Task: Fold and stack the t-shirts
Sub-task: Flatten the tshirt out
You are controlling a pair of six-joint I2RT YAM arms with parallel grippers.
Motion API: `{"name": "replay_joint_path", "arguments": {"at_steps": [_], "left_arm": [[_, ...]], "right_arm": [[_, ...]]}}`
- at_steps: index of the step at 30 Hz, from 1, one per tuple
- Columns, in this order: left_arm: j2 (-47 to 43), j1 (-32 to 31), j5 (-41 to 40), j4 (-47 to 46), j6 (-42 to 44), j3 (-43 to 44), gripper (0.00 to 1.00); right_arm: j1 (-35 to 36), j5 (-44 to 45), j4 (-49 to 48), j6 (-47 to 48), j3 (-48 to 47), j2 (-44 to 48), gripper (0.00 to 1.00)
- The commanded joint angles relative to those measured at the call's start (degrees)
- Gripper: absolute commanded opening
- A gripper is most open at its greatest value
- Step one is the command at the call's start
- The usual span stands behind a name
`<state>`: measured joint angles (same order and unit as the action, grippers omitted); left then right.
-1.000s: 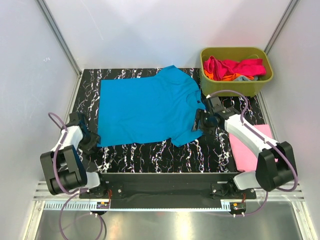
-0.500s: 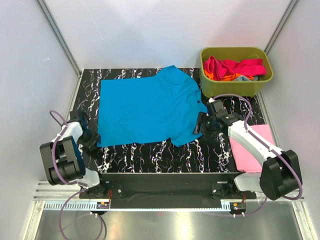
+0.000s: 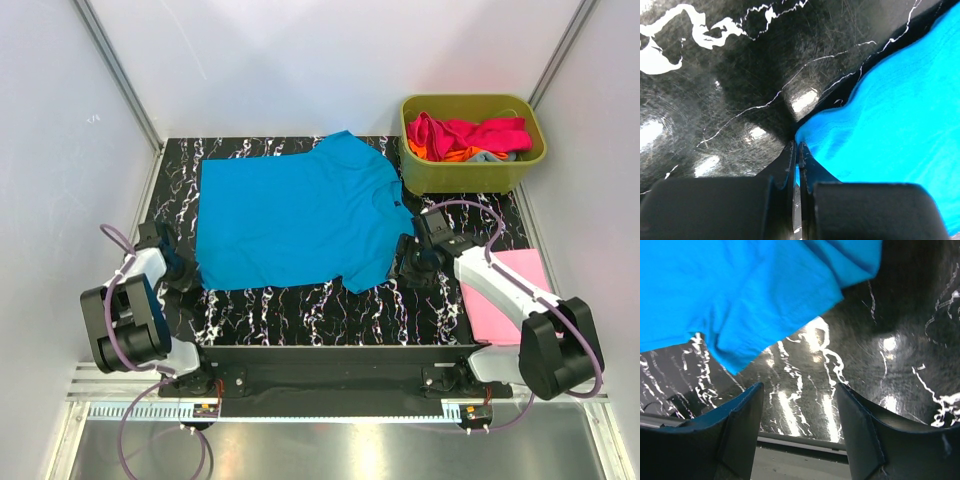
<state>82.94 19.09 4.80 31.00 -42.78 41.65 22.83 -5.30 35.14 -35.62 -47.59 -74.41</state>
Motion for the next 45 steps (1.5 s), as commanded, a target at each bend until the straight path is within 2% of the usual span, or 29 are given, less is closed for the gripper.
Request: {"name": "replay_joint_path", "arguments": {"at_steps": [1,6,11,14,16,17,23,27,33,37,43,44,45], "left_arm": [[-1.5,0.0,1.7,-0.4,-1.1,-4.3,0.00],[-3.9,0.0,3.4,0.3,0.2,-5.0,0.00],[-6.3,0.0,3.4,0.5,3.1,-5.0,0.00],[-7.8,0.0,3.6,0.4,4.1,-5.1,0.00],[-8.8,0.0,3.7,0.5,4.0,-5.2,0.00],[-9.0,0.0,3.7,0.6,4.1,-5.1,0.00],[-8.4,0.0,4.9,0.8,3.8,-3.8,0.00],[-8.4,0.0,5.2,0.8,3.5,-3.4,0.00],[-8.3,0.0,4.9,0.7,3.7,-3.9,0.00],[-8.4,0.0,5.0,0.8,3.9,-3.7,0.00],[-10.2,0.0,4.3,1.2,4.0,-4.8,0.00],[-10.4,0.0,4.2,1.2,4.0,-4.9,0.00],[-10.5,0.0,4.3,1.2,4.2,-5.0,0.00]], "right_arm": [[-0.9,0.4,-1.6,-4.3,1.2,-1.0,0.67],[-3.8,0.1,-4.2,-5.1,1.0,-4.8,0.64],[-7.8,-3.8,-9.7,-5.3,1.4,-8.1,0.62],[-9.7,-4.7,-10.9,-2.3,0.0,-10.9,0.61],[-10.0,-6.0,-11.0,0.6,-1.5,-13.6,0.60],[-10.0,-6.2,-10.9,2.8,-2.4,-14.5,0.56],[-10.0,-5.9,-11.2,3.4,-4.4,-18.0,0.53],[-10.0,-6.3,-11.9,3.3,-5.1,-19.9,0.43],[-9.9,-6.0,-12.0,3.0,-3.8,-19.1,0.41],[-10.0,-4.8,-12.0,4.0,-3.4,-19.3,0.35],[-10.0,-4.2,-12.1,4.2,-4.0,-19.7,0.34],[-10.0,-4.1,-12.2,4.6,-4.2,-19.9,0.33],[-10.0,-4.2,-12.0,4.7,-4.7,-20.1,0.26]]}}
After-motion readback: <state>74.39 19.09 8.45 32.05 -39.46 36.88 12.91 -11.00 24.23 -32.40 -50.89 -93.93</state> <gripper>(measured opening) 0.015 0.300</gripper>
